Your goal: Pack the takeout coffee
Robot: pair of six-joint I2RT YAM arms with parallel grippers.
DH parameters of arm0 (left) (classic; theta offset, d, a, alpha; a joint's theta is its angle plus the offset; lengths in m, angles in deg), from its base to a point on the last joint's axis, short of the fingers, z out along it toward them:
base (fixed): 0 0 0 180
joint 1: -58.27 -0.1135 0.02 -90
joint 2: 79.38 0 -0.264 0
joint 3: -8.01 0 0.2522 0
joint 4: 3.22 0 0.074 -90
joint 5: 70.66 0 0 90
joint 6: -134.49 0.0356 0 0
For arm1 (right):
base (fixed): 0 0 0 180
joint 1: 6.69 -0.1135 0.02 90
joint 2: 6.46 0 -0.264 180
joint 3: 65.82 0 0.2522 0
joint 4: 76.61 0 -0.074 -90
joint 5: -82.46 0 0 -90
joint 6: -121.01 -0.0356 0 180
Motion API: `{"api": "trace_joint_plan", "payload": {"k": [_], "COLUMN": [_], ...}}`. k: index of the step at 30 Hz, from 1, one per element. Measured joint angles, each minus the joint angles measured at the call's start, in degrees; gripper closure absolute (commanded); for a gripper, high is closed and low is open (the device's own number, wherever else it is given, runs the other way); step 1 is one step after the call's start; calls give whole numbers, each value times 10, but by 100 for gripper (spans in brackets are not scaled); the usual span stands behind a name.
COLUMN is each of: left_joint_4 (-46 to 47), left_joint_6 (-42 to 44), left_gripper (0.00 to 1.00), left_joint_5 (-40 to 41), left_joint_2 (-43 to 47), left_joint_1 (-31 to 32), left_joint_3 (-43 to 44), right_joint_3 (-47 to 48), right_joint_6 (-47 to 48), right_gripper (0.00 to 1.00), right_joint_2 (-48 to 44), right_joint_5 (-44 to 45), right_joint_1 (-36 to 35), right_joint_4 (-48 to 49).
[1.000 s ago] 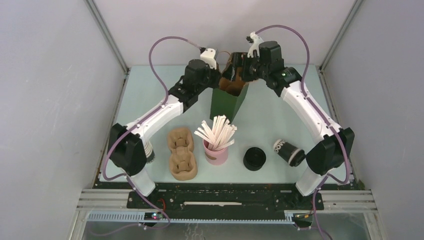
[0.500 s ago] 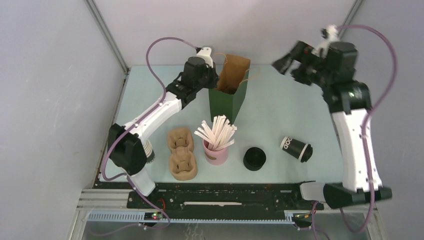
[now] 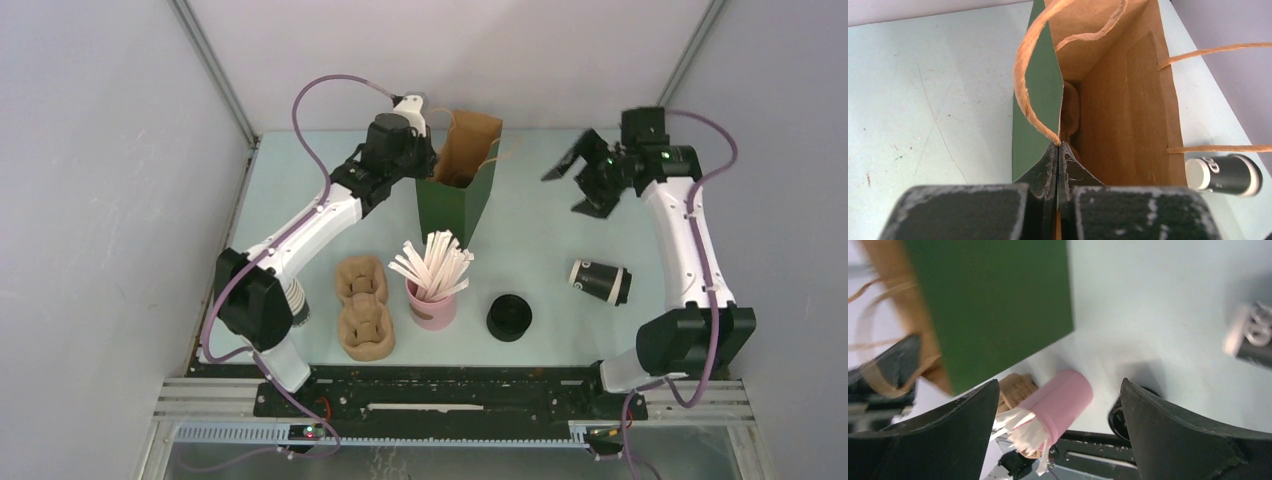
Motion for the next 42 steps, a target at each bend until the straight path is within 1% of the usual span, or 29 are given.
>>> {"api": "trace_joint_plan", "payload": {"k": [1,2,6,9,13,16,20,27,34,42], "left_joint_4": [-1,-3,-21,-29,-31,-32,-33,-34,-34,-34], "left_joint_6": [0,0,-1,0,2,3,3,2,2,1], "left_gripper": [100,100,100,100,100,100,100,100,100,100], "left_joint_5": [-8,-12,-39,-53,-66,-72,-83,-99,-111,-117], "left_joint_2": [0,0,0,0,0,0,0,0,0,0], "left_joint_1": [0,-1,-1,-1,-2,-4,-9,-21,-31,-37], "left_joint_3": [0,1,10,11,11,11,11,11,11,11], "right_joint_3": [-19,-55,-179,-217,-239,-241,-241,-239,-233,-215], "right_joint_6": [-7,-15,-42,-78,-132,-170,-221,-271,-292,-276], "right_gripper": [0,0,0,0,0,0,0,0,0,0], "right_joint_2": [-2,-13,-49,-50,-44,-22,35,136,169,186], "right_joint_5": [0,-5,14,42,81,109,138,186,223,266], "right_joint_1": [11,37,164,209,212,212,209,200,185,168], "right_joint_4": [-6,-8,-28,-32,-15,11,50,110,128,144]}}
